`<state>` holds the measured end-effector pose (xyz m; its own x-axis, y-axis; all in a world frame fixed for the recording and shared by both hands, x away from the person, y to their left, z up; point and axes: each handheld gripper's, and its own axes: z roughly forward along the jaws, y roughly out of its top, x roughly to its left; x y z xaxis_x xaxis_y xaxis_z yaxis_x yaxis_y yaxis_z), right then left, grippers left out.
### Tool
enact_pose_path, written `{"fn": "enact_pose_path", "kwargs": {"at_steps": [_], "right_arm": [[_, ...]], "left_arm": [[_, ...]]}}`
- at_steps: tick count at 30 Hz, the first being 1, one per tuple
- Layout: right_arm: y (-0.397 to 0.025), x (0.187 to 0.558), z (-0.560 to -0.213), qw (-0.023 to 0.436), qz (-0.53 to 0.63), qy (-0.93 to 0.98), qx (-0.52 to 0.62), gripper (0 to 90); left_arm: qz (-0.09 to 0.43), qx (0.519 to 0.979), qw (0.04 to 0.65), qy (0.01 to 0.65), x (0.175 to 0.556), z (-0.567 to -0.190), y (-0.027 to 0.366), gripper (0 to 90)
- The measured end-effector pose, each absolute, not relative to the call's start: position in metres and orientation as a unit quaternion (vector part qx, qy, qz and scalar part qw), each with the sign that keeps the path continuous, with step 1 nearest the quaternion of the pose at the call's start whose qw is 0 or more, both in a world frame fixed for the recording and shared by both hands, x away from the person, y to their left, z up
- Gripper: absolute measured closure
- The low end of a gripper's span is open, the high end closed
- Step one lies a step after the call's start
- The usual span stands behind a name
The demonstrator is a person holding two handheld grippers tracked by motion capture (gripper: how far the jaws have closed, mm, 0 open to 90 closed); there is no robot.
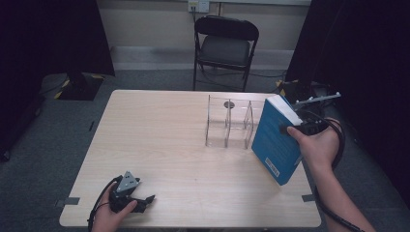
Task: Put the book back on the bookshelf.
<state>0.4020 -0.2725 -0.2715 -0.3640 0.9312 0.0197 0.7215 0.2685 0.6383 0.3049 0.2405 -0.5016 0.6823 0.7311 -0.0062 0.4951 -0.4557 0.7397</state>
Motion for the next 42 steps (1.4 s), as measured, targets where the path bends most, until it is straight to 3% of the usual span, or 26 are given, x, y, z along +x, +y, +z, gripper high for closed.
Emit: {"fn": "enact_pose_path", "kwargs": {"at_steps": [42], "right_arm": [[-0.256,0.435,-0.263,0.202,0.283,0.754,0.557,61.9]], "left_arm": [[0.156,0.84,0.371,0.364,0.305,-0.501,0.241,13.5]]}}
